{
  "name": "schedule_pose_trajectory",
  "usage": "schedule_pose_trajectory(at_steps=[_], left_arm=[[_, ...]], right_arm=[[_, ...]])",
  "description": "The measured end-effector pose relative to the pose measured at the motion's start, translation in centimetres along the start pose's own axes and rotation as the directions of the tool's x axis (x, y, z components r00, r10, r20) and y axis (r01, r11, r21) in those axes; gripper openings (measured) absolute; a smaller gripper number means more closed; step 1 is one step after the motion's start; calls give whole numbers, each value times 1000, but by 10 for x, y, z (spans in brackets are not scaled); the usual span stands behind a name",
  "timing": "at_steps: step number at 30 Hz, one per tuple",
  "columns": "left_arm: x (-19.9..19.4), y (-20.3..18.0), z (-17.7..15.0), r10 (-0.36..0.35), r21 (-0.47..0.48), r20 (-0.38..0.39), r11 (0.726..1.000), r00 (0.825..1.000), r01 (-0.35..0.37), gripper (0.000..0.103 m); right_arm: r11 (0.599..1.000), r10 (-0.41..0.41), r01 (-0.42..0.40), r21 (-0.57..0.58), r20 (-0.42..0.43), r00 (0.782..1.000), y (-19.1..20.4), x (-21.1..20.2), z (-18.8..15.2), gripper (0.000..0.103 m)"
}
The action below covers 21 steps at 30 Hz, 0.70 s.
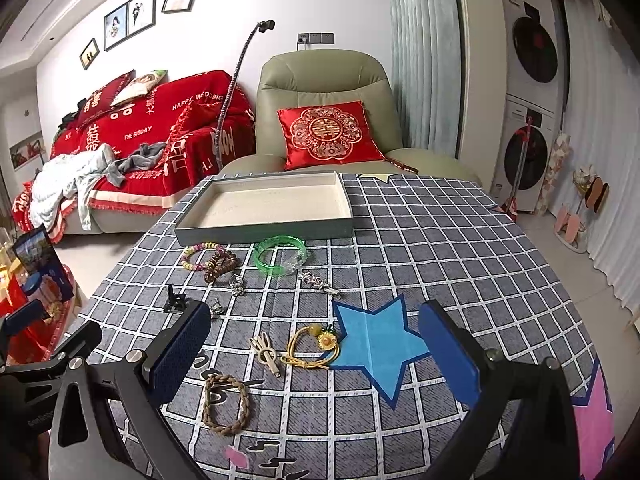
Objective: Organize jewelry
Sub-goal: 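Grasp the black claw clip with the left tool while the right tool grasps the yellow sunflower bracelet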
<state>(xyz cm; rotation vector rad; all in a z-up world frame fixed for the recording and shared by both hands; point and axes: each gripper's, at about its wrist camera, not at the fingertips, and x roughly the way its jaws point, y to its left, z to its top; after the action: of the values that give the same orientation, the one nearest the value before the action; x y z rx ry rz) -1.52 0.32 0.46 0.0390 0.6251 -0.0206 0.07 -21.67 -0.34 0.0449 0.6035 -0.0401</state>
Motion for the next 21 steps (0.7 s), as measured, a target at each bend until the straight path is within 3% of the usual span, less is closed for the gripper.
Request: schedule_pose_trajectory(at_steps=[12,21], left_arm=[[33,8,6,-45,-24,-113,999,993,43,103],[77,8,14,-99,-16,-217,995,971,98,103]], right_arm=[[1000,2,-1,8,-113,994,-9,29,-6,103],[1000,-14,14,0,-270,963,-15,70,-16,103]])
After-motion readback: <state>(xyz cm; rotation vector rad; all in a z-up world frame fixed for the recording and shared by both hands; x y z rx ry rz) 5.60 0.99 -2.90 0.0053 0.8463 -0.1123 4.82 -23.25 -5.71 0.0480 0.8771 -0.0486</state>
